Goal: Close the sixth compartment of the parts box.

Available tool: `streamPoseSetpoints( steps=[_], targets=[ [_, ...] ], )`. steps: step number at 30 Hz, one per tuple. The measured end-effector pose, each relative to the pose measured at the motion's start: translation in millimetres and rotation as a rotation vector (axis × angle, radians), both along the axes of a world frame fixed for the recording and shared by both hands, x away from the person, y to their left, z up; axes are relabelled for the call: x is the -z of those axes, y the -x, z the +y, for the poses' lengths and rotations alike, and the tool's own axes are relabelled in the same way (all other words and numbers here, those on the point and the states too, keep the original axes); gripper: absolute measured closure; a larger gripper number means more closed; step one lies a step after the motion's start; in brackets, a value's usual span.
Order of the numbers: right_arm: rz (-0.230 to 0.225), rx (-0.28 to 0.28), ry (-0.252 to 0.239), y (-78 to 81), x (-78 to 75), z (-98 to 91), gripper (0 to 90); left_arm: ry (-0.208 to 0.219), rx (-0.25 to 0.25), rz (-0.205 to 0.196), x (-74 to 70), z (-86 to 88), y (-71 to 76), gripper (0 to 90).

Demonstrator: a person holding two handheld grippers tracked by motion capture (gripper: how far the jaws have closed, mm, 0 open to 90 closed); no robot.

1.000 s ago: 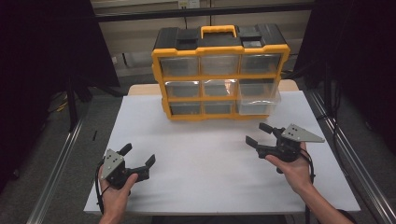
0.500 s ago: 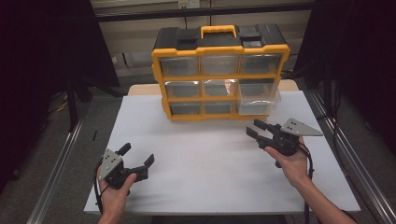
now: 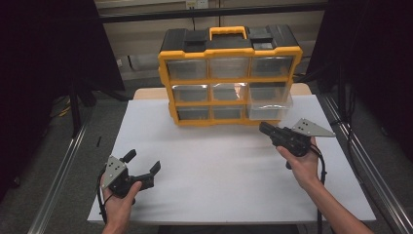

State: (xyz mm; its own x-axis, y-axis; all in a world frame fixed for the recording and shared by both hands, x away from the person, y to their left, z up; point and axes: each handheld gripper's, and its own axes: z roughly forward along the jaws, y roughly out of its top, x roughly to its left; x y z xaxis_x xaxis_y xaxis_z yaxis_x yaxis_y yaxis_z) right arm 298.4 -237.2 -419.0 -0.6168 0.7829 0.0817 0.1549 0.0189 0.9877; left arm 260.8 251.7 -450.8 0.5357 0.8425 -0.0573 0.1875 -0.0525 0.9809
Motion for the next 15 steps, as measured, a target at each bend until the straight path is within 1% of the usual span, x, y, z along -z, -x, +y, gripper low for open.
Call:
streamPoseSetpoints(
  steps=[1, 2, 3, 4, 5, 7, 9, 14, 15],
  targets=[
    [-0.009, 0.002, 0.005, -1.4, 1.0, -0.9, 90.0, 0.005, 0.008, 0.002, 0.0, -0.4, 0.2, 2.9],
    [-0.004, 0.012, 0.005, -1.3, 1.0, -1.2, 90.0, -0.014, 0.009, 0.002, -0.5, 0.8, 0.4, 2.9],
    [-0.006, 0.014, 0.009, -1.9, 1.1, -2.1, 90.0, -0.017, 0.013, 0.0, -0.5, 0.8, 0.1, 2.9],
    [-0.006, 0.014, 0.009, -1.9, 1.1, -2.1, 90.0, -0.017, 0.013, 0.0, -0.5, 0.8, 0.1, 2.9],
    [-0.005, 0.033, 0.012, -3.0, 1.2, -2.5, 90.0, -0.009, 0.006, 0.001, -0.2, 0.1, 0.1, 2.9],
    [-0.005, 0.029, 0.015, -4.1, 1.7, -3.3, 90.0, -0.017, 0.014, 0.004, 0.2, 0.7, -0.4, 2.9],
    [-0.001, 0.037, 0.006, -6.5, 2.4, -4.1, 90.0, -0.02, 0.018, 0.004, 0.1, 0.4, -0.1, 2.9],
    [-0.012, 0.051, 0.018, -15.9, 0.5, -6.9, 90.0, -0.024, 0.014, 0.005, 0.4, 0.7, -0.5, 2.9],
    [-0.012, 0.059, 0.012, -20.3, 0.8, -6.8, 90.0, -0.021, 0.014, 0.005, 0.4, 0.6, -0.4, 2.9]
  ],
)
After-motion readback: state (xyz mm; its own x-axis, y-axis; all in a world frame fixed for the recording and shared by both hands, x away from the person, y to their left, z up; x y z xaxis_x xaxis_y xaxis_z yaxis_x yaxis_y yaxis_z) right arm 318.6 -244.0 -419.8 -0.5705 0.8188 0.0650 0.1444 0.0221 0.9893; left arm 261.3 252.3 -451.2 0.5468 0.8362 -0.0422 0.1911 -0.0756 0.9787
